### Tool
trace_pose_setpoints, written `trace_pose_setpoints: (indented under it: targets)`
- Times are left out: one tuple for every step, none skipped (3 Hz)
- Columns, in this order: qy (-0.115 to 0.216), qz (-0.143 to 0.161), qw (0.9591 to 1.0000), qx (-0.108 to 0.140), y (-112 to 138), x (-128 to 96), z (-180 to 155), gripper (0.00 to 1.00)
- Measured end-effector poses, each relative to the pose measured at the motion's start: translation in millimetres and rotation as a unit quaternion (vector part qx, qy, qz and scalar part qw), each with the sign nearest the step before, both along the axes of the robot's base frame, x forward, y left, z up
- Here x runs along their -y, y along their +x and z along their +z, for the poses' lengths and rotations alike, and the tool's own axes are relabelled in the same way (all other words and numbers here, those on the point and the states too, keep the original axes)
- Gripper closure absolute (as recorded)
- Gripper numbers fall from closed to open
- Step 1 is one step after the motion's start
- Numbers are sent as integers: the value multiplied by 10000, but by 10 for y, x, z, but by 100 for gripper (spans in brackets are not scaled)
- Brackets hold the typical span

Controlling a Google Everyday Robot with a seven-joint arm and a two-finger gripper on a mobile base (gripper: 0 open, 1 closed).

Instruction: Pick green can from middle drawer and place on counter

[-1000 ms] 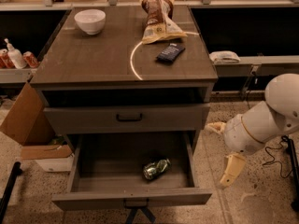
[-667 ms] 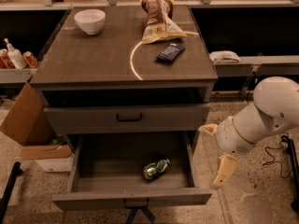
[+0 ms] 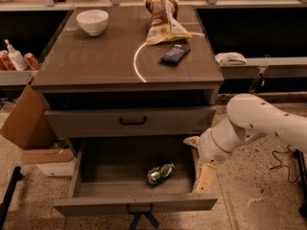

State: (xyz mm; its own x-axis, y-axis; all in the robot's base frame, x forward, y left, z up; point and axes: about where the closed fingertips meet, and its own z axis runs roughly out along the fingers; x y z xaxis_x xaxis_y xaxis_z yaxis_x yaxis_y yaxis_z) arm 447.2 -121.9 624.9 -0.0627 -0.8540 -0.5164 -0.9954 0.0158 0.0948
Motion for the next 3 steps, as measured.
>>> trace_pose_setpoints:
  targets:
    - [0, 0, 10000, 0, 0, 1, -3, 0]
    - [-53, 73, 9999, -43, -37, 124, -583, 0]
    - [-124, 281, 9995, -8, -47, 167, -1316, 0]
